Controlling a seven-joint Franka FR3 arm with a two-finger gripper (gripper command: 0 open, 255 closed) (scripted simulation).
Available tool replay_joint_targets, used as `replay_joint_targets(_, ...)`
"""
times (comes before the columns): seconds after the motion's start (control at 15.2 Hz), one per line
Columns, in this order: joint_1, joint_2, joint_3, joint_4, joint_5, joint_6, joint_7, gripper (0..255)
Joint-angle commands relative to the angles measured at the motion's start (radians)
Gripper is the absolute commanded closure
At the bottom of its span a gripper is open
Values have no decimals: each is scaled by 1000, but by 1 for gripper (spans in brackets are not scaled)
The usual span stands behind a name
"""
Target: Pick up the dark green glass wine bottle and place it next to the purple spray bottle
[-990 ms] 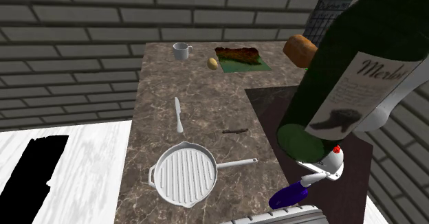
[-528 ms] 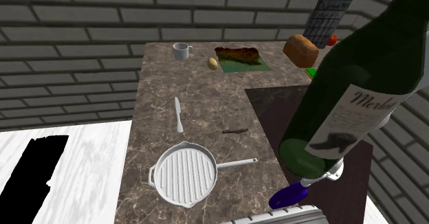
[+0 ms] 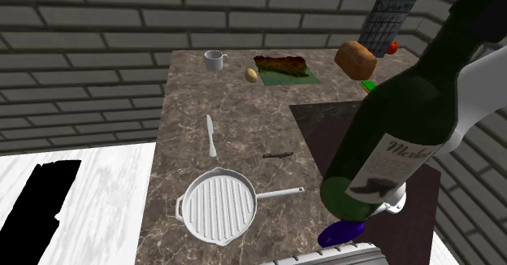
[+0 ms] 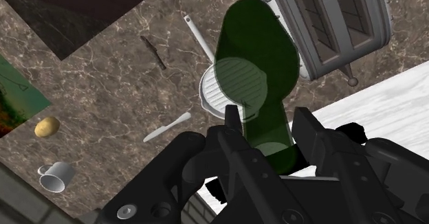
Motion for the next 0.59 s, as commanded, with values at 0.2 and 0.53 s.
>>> replay_joint_targets(0.2, 17, -56, -14, -123, 16, 69, -18, 255)
replay_joint_targets(0.53, 33, -105, -20, -232, 32, 131, -31, 255)
